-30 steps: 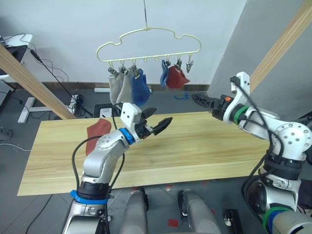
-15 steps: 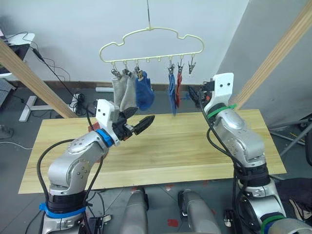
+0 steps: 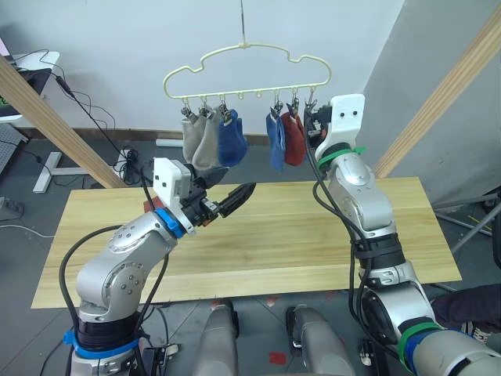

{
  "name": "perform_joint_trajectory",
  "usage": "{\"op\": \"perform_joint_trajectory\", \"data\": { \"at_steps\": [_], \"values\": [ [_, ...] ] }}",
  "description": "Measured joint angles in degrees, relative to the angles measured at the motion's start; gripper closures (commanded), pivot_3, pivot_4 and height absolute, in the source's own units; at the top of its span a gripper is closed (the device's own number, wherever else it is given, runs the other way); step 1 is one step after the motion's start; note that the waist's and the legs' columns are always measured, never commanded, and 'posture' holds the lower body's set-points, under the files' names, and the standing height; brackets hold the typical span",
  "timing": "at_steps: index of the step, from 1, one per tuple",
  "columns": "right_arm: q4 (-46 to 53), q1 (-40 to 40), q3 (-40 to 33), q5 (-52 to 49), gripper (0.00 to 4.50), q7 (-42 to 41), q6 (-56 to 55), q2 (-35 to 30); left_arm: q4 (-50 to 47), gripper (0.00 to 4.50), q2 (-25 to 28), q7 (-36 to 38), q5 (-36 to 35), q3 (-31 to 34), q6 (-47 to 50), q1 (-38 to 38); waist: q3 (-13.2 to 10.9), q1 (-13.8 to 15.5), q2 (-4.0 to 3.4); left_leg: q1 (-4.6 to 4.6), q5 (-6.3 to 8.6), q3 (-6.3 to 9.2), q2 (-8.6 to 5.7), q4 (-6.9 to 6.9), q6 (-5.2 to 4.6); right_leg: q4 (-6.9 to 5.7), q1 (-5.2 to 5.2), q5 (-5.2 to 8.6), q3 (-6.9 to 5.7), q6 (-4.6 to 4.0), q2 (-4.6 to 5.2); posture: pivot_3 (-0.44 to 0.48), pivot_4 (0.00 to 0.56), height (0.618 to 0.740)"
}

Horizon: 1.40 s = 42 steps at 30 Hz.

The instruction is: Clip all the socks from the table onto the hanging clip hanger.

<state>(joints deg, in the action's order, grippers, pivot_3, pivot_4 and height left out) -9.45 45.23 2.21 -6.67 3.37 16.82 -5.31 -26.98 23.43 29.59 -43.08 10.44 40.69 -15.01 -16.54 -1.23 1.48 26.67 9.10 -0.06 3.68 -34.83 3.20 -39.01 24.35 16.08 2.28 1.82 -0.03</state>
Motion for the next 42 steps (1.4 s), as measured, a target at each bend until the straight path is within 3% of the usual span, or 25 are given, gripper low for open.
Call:
{"op": "perform_joint_trajectory", "data": {
  "at_steps": [42],
  "values": [
    [-16.0,8.56,-4.66,3.16,2.4,1.81,-8.69,4.05,-0.66,0.0,1.19,-1.36,-1.57,0.05,-1.27,0.71,-0.01,1.17,-0.02,0.0,0.0,0.0,-0.01,-0.01,0.0,-0.01,0.0,-0.06,-0.02,-0.1,0.01,0.104,0.304,0.74]
  ]
}}
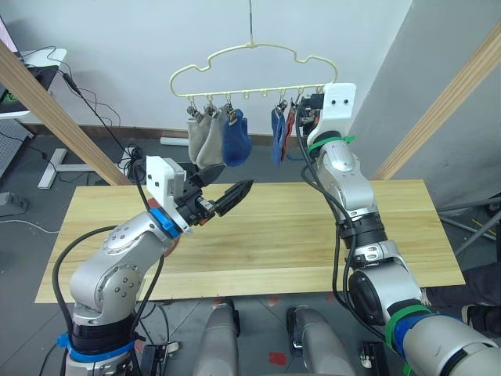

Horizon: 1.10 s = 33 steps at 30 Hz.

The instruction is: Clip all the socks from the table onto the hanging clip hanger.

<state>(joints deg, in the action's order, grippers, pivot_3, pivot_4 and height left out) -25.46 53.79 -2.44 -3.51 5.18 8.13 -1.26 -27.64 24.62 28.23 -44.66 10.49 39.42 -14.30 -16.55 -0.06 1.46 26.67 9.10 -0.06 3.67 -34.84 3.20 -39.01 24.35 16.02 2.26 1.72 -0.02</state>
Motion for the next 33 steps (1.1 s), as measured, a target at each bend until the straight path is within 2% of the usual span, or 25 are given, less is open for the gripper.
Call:
{"op": "perform_joint_trajectory", "data": {
  "at_steps": [4,7,10,12,18,21,24,27,33],
  "values": [
    [-0.5,0.51,-0.45,-0.01,2.4,-0.12,-0.12,0.01,0.0,0.0,0.06,-0.01,0.06,-0.03,-0.06,-0.01,0.0,0.0,0.0,0.0,0.0,0.0,0.0,0.0,0.0,0.0,0.0,0.0,0.0,0.0,0.0,0.104,0.302,0.74],
    [-0.86,0.96,-0.77,-0.02,3.02,-0.17,-0.36,0.05,0.01,0.0,0.07,-0.02,0.26,-0.06,-0.12,-0.02,0.0,0.01,0.0,0.0,0.0,0.0,0.0,0.0,0.0,0.0,0.0,0.0,0.0,0.0,0.0,0.104,0.302,0.74],
    [-1.01,0.98,-0.78,-0.01,4.02,-0.23,-0.84,0.07,0.01,0.0,0.07,-0.01,0.46,-0.08,-0.14,-0.02,0.0,0.01,0.0,0.0,0.0,0.0,0.0,0.0,0.0,0.0,0.0,0.0,0.0,0.0,0.0,0.104,0.302,0.74],
    [-1.08,0.99,-0.8,-0.01,4.48,-0.28,-1.16,0.07,0.01,0.0,0.07,-0.02,0.53,-0.11,-0.14,-0.03,0.0,0.01,0.0,0.0,0.0,0.0,0.0,0.0,0.0,0.0,0.0,0.0,0.0,0.0,0.0,0.101,0.303,0.74],
    [-1.31,1.07,-1.25,-1.28,4.48,-3.27,-0.29,-1.69,0.46,0.0,0.24,-0.38,1.55,-0.45,-0.19,-0.08,0.0,0.04,0.0,0.0,0.0,0.0,-0.01,0.0,0.0,0.0,-0.02,0.0,-0.01,0.0,0.0,0.087,0.307,0.74],
    [0.61,1.24,-2.13,-5.26,4.48,-10.54,5.62,-5.39,4.49,0.0,4.13,-1.04,7.91,-2.14,-1.82,0.83,-0.02,0.03,-0.03,-0.12,0.0,-0.01,0.0,0.01,-0.01,-0.02,-0.07,0.0,0.01,-0.01,0.0,0.076,0.31,0.74],
    [4.65,1.26,-2.7,-9.77,4.48,-18.11,14.36,-9.77,14.43,0.0,6.79,-2.79,16.72,-3.5,-5.33,1.23,-0.07,0.12,-0.1,-0.17,0.01,-0.04,0.0,0.02,-0.02,-0.01,-0.11,0.01,0.02,0.0,0.0,0.058,0.315,0.74],
    [8.13,1.29,-3.07,-13.61,4.48,-22.85,22.91,-12.26,24.9,0.0,6.87,-4.14,23.09,-3.96,-9.97,-1.48,-0.14,0.21,-0.1,-0.15,0.01,-0.04,0.01,0.01,-0.02,-0.01,-0.09,0.01,0.01,0.0,0.0,0.049,0.316,0.74],
    [13.72,1.26,-4.25,-18.78,4.48,-25.29,34.7,-13.63,43.73,0.0,7.43,-3.8,31.76,-6.43,-19.16,-9.41,-0.17,0.01,-0.14,-0.09,0.01,-0.1,0.0,0.04,-0.03,0.02,-0.02,0.01,0.03,0.0,0.0,0.009,0.317,0.74]
  ]
}}
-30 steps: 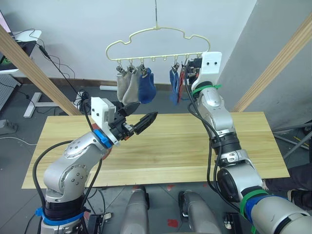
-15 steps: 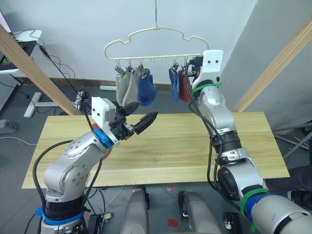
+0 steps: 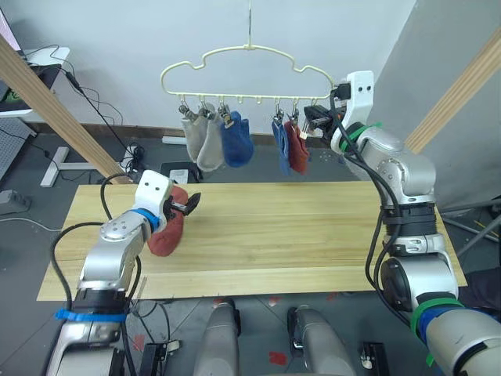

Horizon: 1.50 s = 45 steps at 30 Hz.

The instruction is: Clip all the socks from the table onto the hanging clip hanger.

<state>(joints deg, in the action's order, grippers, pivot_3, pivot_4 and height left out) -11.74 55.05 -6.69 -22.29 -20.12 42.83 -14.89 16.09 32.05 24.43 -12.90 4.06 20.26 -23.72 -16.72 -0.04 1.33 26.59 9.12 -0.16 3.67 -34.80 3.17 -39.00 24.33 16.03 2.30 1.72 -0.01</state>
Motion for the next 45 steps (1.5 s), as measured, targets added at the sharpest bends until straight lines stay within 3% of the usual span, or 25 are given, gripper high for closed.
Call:
{"op": "perform_joint_trajectory", "data": {
  "at_steps": [5,11,20,29,34,39,45],
  "values": [
    [3.93,-0.33,-1.19,-1.8,4.48,1.28,5.31,-0.25,17.72,0.0,-0.87,-1.42,5.44,-1.07,-5.93,-6.65,-0.03,-0.11,0.02,0.15,0.0,0.03,0.0,-0.01,0.0,0.0,0.1,0.0,-0.05,0.0,0.0,-0.007,0.316,0.74],
    [7.93,-2.02,-1.68,-2.98,4.48,2.82,8.62,-0.22,27.14,0.0,-1.61,1.56,6.37,-0.87,-6.6,-9.78,-0.03,-0.37,0.02,0.15,0.0,0.01,0.0,-0.01,0.0,-0.02,0.11,0.0,-0.05,0.0,0.01,-0.024,0.316,0.74],
    [9.54,-2.23,-2.38,-3.75,4.5,3.95,10.63,-0.54,27.98,2.21,-1.53,5.04,6.42,0.29,-5.63,-9.56,-0.01,-0.58,0.01,-0.01,0.0,0.01,0.0,-0.05,0.0,-0.1,-0.02,-0.01,-0.03,0.01,0.02,-0.015,0.303,0.74],
    [9.57,-2.3,-2.22,-3.78,4.5,3.58,11.04,-0.64,21.8,4.48,-1.91,6.43,5.9,1.49,-4.49,-5.32,-0.01,-0.51,0.01,-0.01,0.0,0.02,-0.02,-0.05,0.0,-0.09,-0.03,-0.01,-0.05,0.01,0.04,-0.002,0.299,0.74],
    [9.09,-2.11,-3.34,-4.78,4.5,3.29,12.71,-0.84,12.86,4.48,-4.63,8.62,2.87,1.87,-1.54,-0.99,-0.01,-0.31,0.02,0.04,0.0,0.04,-0.03,-0.05,0.01,-0.08,-0.03,-0.01,-0.07,0.0,0.07,0.003,0.294,0.74],
    [7.95,0.42,-9.54,-9.82,4.5,5.99,22.02,0.4,-4.09,4.48,-8.66,12.76,-3.84,1.32,2.96,3.03,-0.01,0.02,0.03,0.09,-0.01,0.13,-0.04,-0.09,0.01,-0.08,-0.07,-0.02,-0.14,0.0,0.12,-0.002,0.295,0.74],
    [5.51,7.0,-27.71,-15.28,4.5,17.93,38.76,8.13,-21.27,4.48,-16.29,13.85,-7.45,-5.07,2.76,1.71,0.0,0.0,0.03,0.06,-0.01,0.14,-0.08,-0.11,0.01,-0.07,-0.14,-0.03,-0.15,0.0,0.12,-0.002,0.295,0.74]
  ]
}}
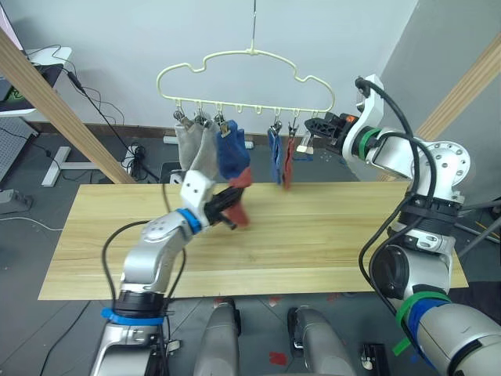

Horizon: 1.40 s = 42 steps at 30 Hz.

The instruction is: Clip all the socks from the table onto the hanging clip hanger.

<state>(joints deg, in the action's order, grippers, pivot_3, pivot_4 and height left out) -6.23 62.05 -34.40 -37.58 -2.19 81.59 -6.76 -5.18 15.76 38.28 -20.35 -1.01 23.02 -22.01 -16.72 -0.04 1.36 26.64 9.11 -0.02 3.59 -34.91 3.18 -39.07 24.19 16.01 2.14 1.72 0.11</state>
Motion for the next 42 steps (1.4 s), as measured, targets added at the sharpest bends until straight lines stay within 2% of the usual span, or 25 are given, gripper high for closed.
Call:
{"op": "perform_joint_trajectory", "data": {
  "at_steps": [1,5,11,21,42],
  "values": [
    [-0.05,0.77,-1.92,-0.19,4.5,1.45,1.48,0.66,-0.76,4.48,-0.96,-0.03,0.3,-1.59,-0.76,-0.42,0.0,-0.03,0.0,0.0,0.0,0.0,0.0,0.0,0.0,0.01,0.0,0.0,0.01,0.0,-0.01,-0.03,0.293,0.74],
    [-0.2,3.1,-7.7,-0.25,4.5,5.31,4.95,2.79,-0.92,4.48,-4.91,-1.38,3.1,-6.53,-3.8,-1.55,0.01,-0.18,-0.02,0.0,0.01,-0.04,-0.02,0.01,-0.02,0.03,0.01,0.0,0.04,0.0,-0.03,-0.046,0.292,0.74],
    [1.1,4.41,-11.51,-0.12,4.5,8.27,8.08,5.16,2.9,4.48,-7.47,-3.26,7.06,-9.04,-7.86,-3.97,0.01,-0.36,-0.02,0.01,0.01,-0.03,-0.02,0.0,-0.02,0.03,0.01,0.0,0.04,0.01,-0.06,-0.061,0.294,0.74],
    [3.17,4.94,-12.79,0.49,4.5,8.94,10.25,5.79,6.35,4.48,-8.72,-5.71,9.96,-9.31,-11.99,-6.13,0.01,-0.51,-0.02,0.04,0.01,-0.01,-0.02,0.01,-0.02,0.05,0.02,0.0,0.01,0.01,-0.06,-0.066,0.295,0.74],
    [3.18,4.89,-13.69,1.1,4.5,8.91,10.18,7.05,8.59,4.48,-8.37,-6.62,11.23,-8.18,-15.01,-8.16,0.01,-0.53,-0.01,0.04,0.01,0.0,-0.03,0.01,-0.02,0.06,0.01,0.01,0.0,0.02,-0.06,-0.058,0.299,0.74]
  ]
}}
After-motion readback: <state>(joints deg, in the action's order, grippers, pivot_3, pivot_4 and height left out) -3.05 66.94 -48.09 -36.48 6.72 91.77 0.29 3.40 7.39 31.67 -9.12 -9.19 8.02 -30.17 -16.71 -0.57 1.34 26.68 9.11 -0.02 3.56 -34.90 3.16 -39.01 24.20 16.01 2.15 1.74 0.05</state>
